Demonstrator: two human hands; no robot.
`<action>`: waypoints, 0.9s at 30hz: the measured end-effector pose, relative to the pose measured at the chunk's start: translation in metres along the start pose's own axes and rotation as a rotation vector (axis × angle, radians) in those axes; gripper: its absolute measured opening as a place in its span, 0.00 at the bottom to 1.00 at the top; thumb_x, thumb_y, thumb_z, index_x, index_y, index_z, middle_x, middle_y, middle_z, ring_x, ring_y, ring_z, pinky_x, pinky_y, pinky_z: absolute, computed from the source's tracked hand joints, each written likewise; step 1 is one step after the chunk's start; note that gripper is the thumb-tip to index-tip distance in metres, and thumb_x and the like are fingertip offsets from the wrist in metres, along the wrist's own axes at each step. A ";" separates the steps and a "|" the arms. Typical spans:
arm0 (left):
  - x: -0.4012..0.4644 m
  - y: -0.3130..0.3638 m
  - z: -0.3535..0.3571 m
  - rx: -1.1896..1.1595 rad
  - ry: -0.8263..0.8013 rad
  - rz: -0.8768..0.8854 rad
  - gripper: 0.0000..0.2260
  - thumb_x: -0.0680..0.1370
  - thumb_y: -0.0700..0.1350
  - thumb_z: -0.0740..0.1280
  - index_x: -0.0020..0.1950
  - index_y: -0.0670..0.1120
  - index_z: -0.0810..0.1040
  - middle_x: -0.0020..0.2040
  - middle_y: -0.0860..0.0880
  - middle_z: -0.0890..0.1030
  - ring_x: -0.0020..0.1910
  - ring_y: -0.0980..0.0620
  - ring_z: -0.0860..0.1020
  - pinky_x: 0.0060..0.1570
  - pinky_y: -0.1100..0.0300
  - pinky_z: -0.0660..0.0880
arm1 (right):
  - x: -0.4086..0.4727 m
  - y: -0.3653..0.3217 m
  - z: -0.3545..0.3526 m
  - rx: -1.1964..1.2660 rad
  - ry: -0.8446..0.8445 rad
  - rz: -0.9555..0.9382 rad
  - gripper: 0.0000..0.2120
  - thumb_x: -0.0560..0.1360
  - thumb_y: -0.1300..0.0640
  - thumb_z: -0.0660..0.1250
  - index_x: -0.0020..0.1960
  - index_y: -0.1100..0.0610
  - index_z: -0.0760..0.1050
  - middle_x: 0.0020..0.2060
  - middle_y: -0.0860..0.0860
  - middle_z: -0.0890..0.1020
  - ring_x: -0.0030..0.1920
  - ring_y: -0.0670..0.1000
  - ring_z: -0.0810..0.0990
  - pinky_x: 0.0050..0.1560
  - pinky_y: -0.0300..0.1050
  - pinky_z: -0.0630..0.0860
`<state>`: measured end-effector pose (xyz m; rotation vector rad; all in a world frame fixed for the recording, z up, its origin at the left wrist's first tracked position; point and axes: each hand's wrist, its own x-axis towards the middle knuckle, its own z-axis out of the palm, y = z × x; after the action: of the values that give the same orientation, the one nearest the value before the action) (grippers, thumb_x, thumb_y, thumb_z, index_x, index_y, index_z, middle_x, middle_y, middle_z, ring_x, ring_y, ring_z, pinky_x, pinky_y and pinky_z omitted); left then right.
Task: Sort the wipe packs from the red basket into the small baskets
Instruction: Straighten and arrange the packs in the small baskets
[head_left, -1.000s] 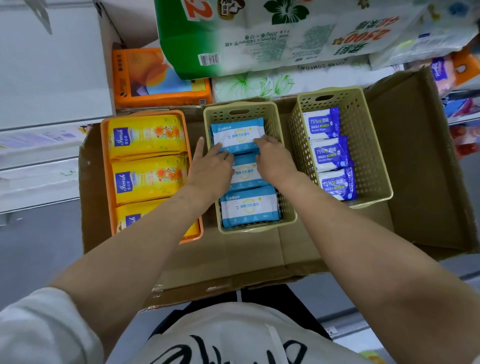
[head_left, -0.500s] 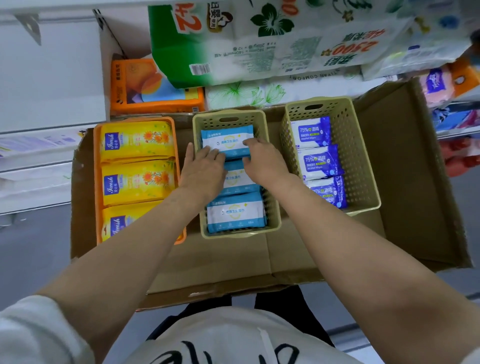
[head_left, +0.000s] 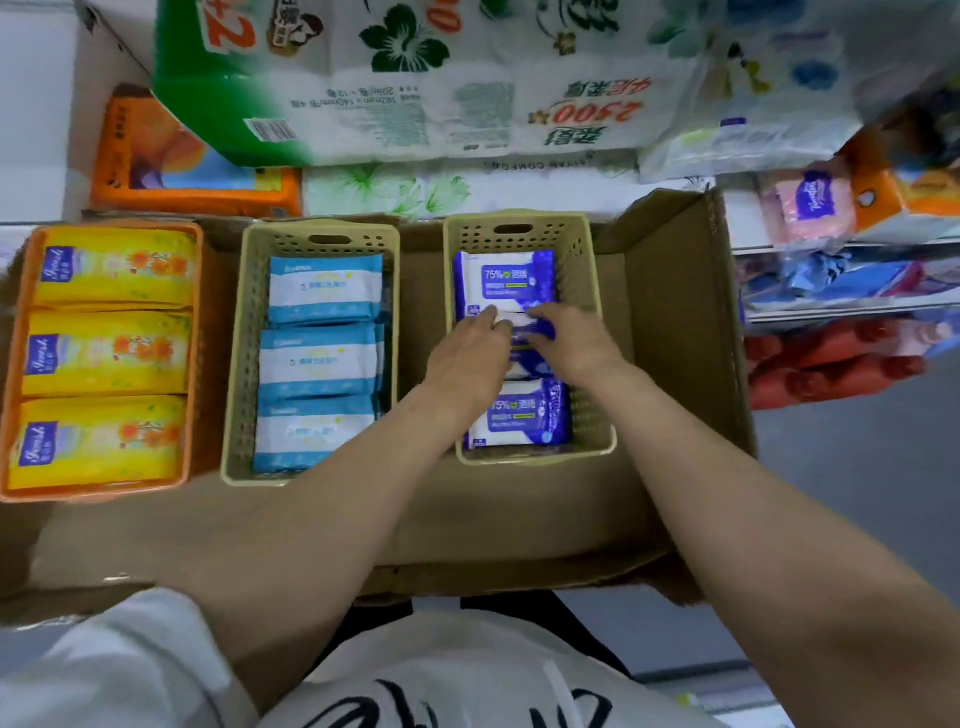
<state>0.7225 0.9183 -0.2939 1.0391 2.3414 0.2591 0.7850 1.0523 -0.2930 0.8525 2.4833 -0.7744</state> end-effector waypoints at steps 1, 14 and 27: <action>0.001 0.003 0.008 0.115 -0.027 0.003 0.23 0.80 0.44 0.66 0.74 0.44 0.66 0.75 0.43 0.66 0.71 0.43 0.67 0.68 0.49 0.68 | 0.002 0.002 0.003 -0.017 -0.033 -0.027 0.19 0.80 0.56 0.66 0.71 0.55 0.73 0.68 0.56 0.76 0.67 0.58 0.74 0.67 0.48 0.68; 0.017 0.005 0.009 0.505 0.043 -0.009 0.26 0.79 0.44 0.64 0.76 0.43 0.63 0.76 0.42 0.65 0.75 0.45 0.63 0.75 0.50 0.55 | 0.024 0.009 0.009 -0.021 -0.055 -0.143 0.26 0.79 0.64 0.62 0.76 0.57 0.63 0.74 0.57 0.67 0.74 0.59 0.64 0.74 0.52 0.62; 0.015 -0.006 0.009 0.491 0.077 0.112 0.21 0.79 0.46 0.65 0.71 0.44 0.68 0.68 0.44 0.74 0.69 0.46 0.71 0.75 0.50 0.55 | 0.014 0.011 0.002 -0.048 -0.095 -0.223 0.26 0.80 0.61 0.65 0.76 0.56 0.63 0.75 0.56 0.65 0.74 0.56 0.65 0.72 0.49 0.64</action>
<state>0.7155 0.9251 -0.3099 1.4108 2.4803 -0.2549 0.7824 1.0641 -0.3060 0.5153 2.5279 -0.8038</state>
